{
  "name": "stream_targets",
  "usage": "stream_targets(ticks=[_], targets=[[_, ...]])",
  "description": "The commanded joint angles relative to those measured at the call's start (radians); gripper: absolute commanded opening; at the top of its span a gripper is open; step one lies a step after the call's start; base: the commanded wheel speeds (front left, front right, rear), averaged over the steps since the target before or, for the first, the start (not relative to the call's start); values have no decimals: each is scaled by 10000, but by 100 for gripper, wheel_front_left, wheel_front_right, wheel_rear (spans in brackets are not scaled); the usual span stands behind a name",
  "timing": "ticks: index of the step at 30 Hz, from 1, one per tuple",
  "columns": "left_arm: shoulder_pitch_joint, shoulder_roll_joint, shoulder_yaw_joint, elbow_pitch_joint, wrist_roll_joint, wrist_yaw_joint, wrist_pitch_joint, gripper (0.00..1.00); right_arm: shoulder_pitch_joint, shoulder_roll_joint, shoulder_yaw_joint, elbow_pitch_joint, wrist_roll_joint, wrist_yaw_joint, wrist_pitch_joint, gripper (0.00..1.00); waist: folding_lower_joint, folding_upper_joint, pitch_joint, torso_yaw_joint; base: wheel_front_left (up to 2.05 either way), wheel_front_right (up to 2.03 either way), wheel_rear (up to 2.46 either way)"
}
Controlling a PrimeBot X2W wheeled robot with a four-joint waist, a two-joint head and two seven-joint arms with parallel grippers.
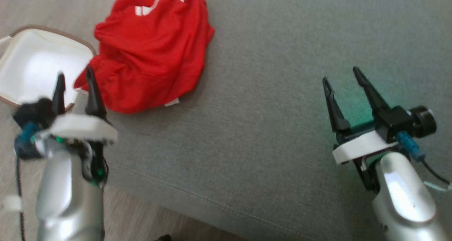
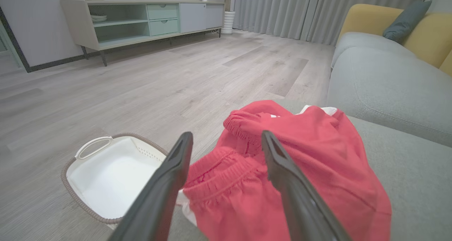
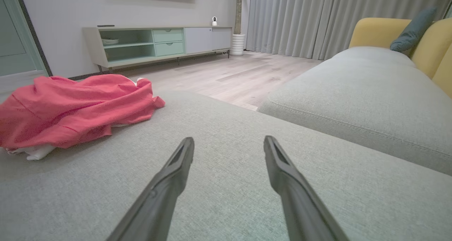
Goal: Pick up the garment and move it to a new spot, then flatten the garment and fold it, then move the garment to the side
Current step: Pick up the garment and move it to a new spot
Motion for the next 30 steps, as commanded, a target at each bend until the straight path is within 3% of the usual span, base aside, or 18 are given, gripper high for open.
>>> stream_targets(ticks=[1,10,17,18,19,23,30], targets=[[-491,295,432,-214,-46,-78,-122,100,-333,-24,267,-372,-80,75,-109,100,-1,0,478,-332,0,0,0],[-2407,534,698,1902,-179,-674,-122,100,-647,-302,424,-489,-5,75,-109,100,-1,0,1181,-838,0,0,0],[-3444,822,953,3872,-137,-440,-122,100,-729,-239,418,-405,47,75,-109,100,-1,0,1269,-1152,0,0,0],[-3512,858,952,3981,-86,-411,-122,87,-731,-227,403,-393,52,75,-109,100,-1,0,1258,-1186,0,0,0],[-3558,888,962,4064,-54,-395,-122,0,-735,-211,393,-375,61,75,-109,100,-1,0,1238,-1225,0,0,0],[-3627,1017,899,4142,141,-425,-122,0,-734,-100,358,-318,111,75,-109,100,-1,0,1064,-1372,0,0,0],[-3621,1130,597,2443,719,-470,-122,0,-701,237,303,-255,240,75,-109,100,-1,0,469,-1730,0,0,0]])
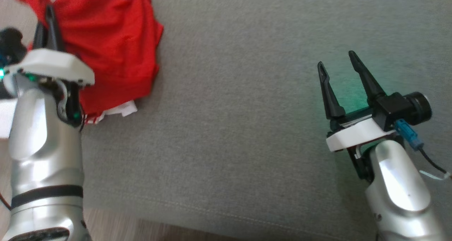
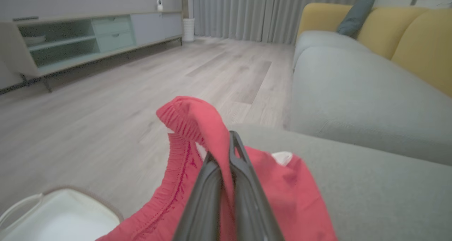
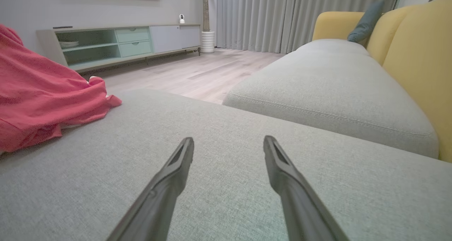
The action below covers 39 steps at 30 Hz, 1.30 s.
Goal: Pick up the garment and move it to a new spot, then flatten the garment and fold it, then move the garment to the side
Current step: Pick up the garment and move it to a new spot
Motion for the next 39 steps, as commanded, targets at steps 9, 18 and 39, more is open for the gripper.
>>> stream_targets(ticks=[9,18,39], targets=[[-450,90,-1386,-2638,590,-248,-122,0,-46,668,377,-187,595,73,-109,100,0,0,-1179,-1935,0,0,0],[-398,-374,-3185,-3054,122,-302,-122,0,-286,741,999,-477,1300,73,-109,100,0,0,-1202,-4574,0,0,0],[1299,-403,-7514,-2399,-2349,1516,-122,100,71,744,724,-730,1734,73,-109,100,0,0,-953,-5626,0,0,0]])
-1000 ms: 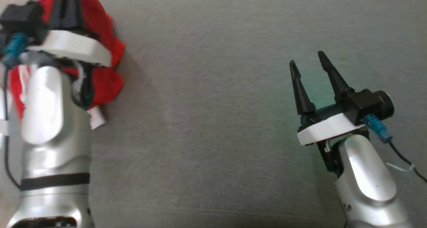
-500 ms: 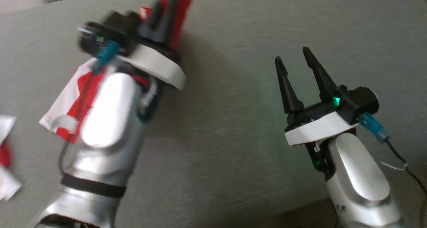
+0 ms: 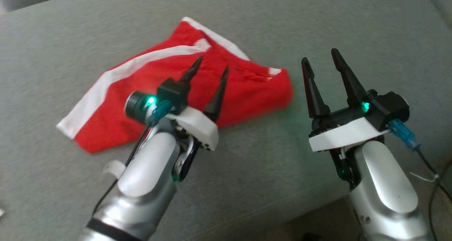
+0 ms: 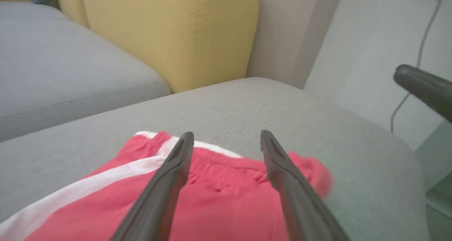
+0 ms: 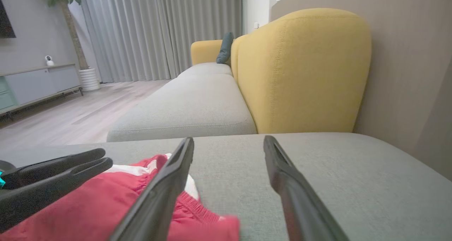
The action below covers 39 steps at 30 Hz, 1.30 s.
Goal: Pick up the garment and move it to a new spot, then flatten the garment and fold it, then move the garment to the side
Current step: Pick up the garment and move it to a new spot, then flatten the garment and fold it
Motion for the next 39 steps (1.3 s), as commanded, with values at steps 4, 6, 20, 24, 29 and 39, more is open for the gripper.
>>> stream_targets(ticks=[4,6,20,24,29,39], targets=[[300,132,942,-521,266,339,-53,100,108,123,85,-191,-134,73,-107,100,0,0,-286,824,0,0,0],[714,147,1434,-710,481,492,-53,100,159,123,68,-115,-194,73,-107,100,0,0,-417,1174,0,0,0],[3353,139,4002,-2077,1289,792,-53,100,249,123,-379,961,-206,73,-107,100,0,0,-829,3379,0,0,0],[3517,133,3841,-2284,1068,810,-53,100,-81,123,-726,1502,-491,73,-107,100,0,0,-541,3936,0,0,0],[3406,132,3447,-2399,1136,783,-53,100,-1070,-94,-803,2227,-730,73,-107,100,0,0,55,4491,0,0,0],[3077,130,2769,-2548,854,903,-53,100,-2735,-798,-865,4636,-904,73,-107,100,0,0,796,5280,0,0,0]])
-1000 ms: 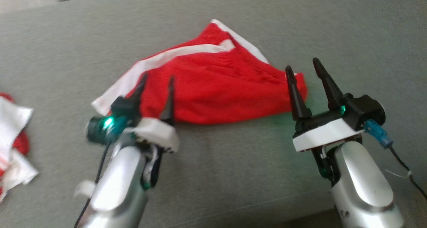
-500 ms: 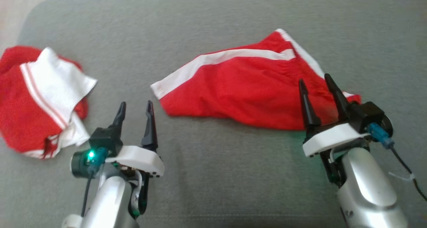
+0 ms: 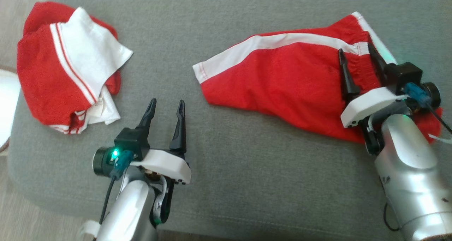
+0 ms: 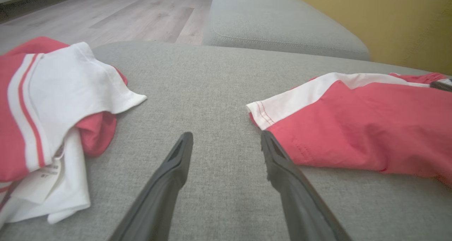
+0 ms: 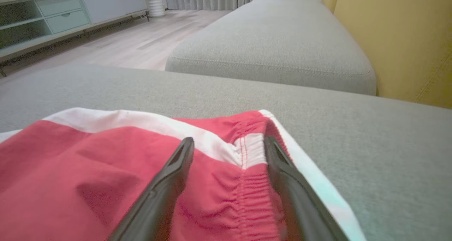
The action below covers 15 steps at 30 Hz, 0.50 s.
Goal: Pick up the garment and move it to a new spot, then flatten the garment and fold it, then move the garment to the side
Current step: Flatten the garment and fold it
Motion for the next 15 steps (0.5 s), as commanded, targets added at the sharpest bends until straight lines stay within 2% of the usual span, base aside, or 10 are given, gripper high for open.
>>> stream_targets(ticks=[1,5,6,7,8,9,15], targets=[[-321,86,215,-344,-130,73,-53,100,-378,6,268,27,-28,73,-109,100,0,0,212,192,0,0,0],[-427,86,85,-368,-247,141,-53,100,-657,12,222,446,-28,73,-109,98,0,0,283,237,0,0,0],[-449,86,64,-371,-262,147,-53,100,-688,26,222,508,-29,73,-109,87,0,0,287,238,0,0,0],[-466,86,57,-374,-276,150,-53,100,-715,43,230,548,-31,73,-109,63,0,0,287,234,0,0,0],[-479,86,59,-373,-282,150,-53,100,-736,59,248,570,-28,73,-109,22,0,0,282,227,0,0,0],[-486,86,71,-371,-287,150,-53,100,-759,77,248,505,4,73,-109,0,0,0,271,216,0,0,0],[-444,86,164,-304,-268,135,-53,100,-698,88,288,-59,143,73,-109,0,0,0,68,72,0,0,0]])
